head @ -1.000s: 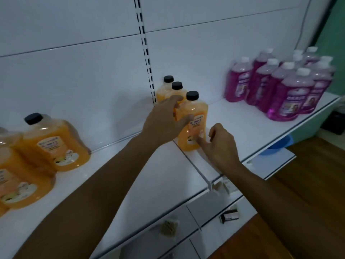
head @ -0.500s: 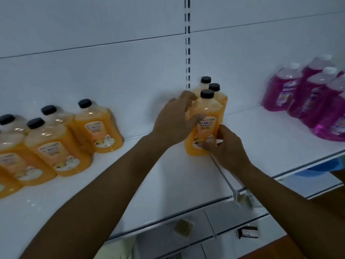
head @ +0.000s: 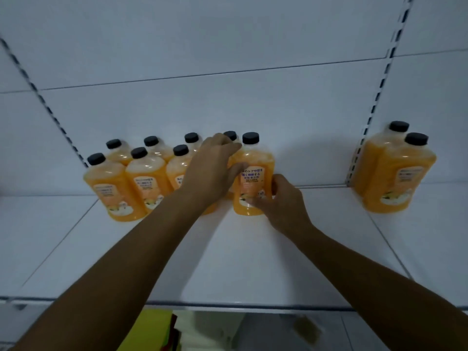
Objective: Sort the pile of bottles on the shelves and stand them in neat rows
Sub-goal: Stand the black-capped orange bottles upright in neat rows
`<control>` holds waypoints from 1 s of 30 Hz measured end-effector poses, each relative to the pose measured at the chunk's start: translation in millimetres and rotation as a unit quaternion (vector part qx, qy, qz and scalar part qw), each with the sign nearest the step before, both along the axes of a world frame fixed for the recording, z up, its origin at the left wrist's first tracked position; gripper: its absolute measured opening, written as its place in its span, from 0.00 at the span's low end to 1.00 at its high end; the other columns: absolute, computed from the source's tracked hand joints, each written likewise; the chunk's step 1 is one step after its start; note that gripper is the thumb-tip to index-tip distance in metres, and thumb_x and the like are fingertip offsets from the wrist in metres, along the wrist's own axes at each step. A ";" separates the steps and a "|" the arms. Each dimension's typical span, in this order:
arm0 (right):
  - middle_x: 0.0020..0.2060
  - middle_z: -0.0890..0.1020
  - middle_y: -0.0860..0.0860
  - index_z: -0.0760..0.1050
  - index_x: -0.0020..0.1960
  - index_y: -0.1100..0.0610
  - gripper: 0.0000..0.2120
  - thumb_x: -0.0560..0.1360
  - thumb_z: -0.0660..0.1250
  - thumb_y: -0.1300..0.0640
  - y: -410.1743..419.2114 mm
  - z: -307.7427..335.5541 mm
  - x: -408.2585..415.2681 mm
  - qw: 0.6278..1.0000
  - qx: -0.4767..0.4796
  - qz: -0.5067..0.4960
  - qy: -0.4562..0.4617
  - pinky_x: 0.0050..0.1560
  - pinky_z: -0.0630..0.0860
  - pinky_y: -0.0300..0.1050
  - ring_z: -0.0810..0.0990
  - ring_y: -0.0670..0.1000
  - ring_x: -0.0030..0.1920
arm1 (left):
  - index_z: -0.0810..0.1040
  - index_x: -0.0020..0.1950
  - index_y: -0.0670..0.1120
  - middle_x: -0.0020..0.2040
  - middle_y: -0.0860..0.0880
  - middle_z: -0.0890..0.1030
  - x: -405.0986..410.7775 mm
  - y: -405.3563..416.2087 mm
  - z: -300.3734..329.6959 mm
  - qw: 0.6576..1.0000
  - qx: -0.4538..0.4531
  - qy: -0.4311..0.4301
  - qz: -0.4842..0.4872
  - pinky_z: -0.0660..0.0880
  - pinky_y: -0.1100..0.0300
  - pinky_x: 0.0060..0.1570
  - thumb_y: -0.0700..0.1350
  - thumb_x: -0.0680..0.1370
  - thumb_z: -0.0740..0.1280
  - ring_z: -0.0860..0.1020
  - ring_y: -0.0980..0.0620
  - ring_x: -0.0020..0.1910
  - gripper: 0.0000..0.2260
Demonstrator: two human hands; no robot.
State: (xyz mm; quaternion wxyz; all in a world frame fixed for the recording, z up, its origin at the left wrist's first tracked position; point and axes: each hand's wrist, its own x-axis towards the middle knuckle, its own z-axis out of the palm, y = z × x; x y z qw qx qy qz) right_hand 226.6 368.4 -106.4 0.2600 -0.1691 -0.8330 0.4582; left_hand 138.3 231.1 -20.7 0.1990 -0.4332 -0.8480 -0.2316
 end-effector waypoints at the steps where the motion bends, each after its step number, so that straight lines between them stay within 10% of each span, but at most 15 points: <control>1: 0.44 0.80 0.44 0.73 0.52 0.50 0.20 0.66 0.77 0.46 -5.2 -1.5 -6.9 1.000 -0.004 0.003 -0.003 0.41 0.76 0.40 0.79 0.43 0.42 | 0.77 0.65 0.43 0.56 0.44 0.77 -3.4 -6.2 -0.8 1.000 -0.004 0.001 0.009 0.69 0.58 0.52 0.49 0.76 0.69 0.74 0.47 0.56 0.19; 30: 0.55 0.76 0.50 0.70 0.64 0.55 0.29 0.68 0.75 0.45 -8.7 -34.9 -39.8 0.999 0.033 0.002 -0.040 0.53 0.76 0.46 0.76 0.49 0.53 | 0.75 0.61 0.40 0.59 0.41 0.76 -3.9 -17.8 -24.5 0.995 -0.021 0.054 0.080 0.72 0.51 0.55 0.48 0.75 0.70 0.74 0.43 0.58 0.19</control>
